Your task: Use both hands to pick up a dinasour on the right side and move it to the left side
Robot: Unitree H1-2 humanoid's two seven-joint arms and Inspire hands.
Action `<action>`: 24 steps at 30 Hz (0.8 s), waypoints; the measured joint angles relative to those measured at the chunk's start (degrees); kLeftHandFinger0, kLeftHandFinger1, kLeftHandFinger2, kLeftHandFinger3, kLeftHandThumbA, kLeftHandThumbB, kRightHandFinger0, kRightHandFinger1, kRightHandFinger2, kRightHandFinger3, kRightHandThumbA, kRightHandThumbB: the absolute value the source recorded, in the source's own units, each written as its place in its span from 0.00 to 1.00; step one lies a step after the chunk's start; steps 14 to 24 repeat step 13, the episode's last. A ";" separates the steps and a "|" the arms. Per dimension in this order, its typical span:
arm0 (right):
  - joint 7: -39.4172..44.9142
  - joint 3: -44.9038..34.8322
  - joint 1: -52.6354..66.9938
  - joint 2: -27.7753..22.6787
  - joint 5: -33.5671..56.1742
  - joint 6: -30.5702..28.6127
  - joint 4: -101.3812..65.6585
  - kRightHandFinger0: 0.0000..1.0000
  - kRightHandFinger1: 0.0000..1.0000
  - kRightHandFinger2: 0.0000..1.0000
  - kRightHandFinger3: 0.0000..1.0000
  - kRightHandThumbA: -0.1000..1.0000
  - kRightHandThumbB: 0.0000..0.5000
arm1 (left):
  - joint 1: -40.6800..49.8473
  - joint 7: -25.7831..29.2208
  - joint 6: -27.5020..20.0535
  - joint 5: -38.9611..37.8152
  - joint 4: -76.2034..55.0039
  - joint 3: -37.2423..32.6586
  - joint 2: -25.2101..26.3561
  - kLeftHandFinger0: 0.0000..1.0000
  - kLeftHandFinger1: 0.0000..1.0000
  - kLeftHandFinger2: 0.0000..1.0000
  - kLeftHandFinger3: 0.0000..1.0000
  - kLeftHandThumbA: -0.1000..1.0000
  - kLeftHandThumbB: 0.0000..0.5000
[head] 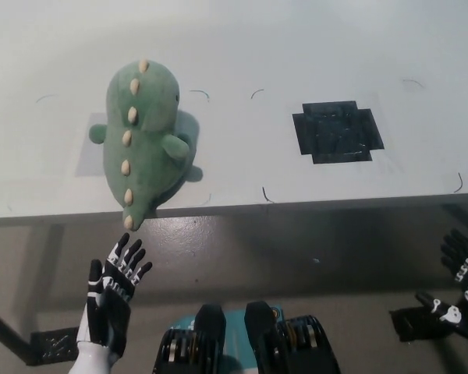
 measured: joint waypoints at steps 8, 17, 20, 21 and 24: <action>-0.01 -0.12 -0.16 0.73 0.03 -0.02 -0.10 1.00 1.00 1.00 1.00 1.00 0.47 | -0.36 -0.20 -0.03 -0.03 -0.14 -0.06 0.03 1.00 1.00 1.00 1.00 1.00 0.80; -0.01 -0.44 -0.30 0.73 0.14 -0.01 -0.11 1.00 1.00 1.00 1.00 1.00 0.48 | -0.40 -0.20 -0.02 -0.03 -0.49 -0.08 0.02 1.00 1.00 1.00 1.00 1.00 0.82; -0.01 -0.44 -0.30 0.73 0.14 -0.01 -0.11 1.00 1.00 1.00 1.00 1.00 0.48 | -0.40 -0.20 -0.02 -0.03 -0.49 -0.08 0.02 1.00 1.00 1.00 1.00 1.00 0.82; -0.01 -0.44 -0.30 0.73 0.14 -0.01 -0.11 1.00 1.00 1.00 1.00 1.00 0.48 | -0.40 -0.20 -0.02 -0.03 -0.49 -0.08 0.02 1.00 1.00 1.00 1.00 1.00 0.82; -0.01 -0.44 -0.30 0.73 0.14 -0.01 -0.11 1.00 1.00 1.00 1.00 1.00 0.48 | -0.40 -0.20 -0.02 -0.03 -0.49 -0.08 0.02 1.00 1.00 1.00 1.00 1.00 0.82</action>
